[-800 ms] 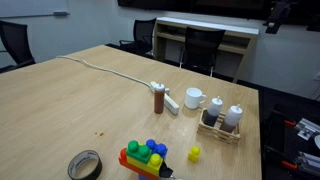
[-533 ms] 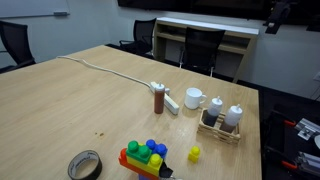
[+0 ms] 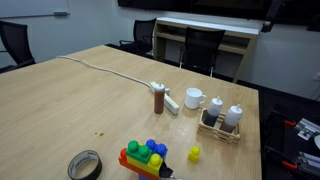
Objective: Take the green block and put it on the table
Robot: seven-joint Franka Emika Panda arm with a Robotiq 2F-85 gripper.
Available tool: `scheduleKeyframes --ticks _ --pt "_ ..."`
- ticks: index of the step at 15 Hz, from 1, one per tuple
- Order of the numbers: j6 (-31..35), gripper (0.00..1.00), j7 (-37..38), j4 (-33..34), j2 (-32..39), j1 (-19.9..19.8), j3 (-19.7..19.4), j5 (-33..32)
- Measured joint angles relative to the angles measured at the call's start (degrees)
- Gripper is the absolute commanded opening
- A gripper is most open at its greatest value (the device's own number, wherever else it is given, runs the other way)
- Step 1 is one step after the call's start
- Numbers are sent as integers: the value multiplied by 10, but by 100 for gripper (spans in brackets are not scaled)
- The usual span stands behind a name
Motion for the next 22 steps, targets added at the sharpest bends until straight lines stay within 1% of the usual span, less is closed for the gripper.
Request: scheduleKeyframes --ticks 3,6,9,12,19,22 --pt "32 100 1 -1 10 34 37 2" --pt "96 100 2 -9 34 68 69 14" --pt "170 100 1 -23 60 100 90 37" --pt "220 100 -1 -32 72 121 104 45" --pt "227 100 -6 -34 72 120 103 45" --pt "227 100 -6 -34 76 126 113 45"
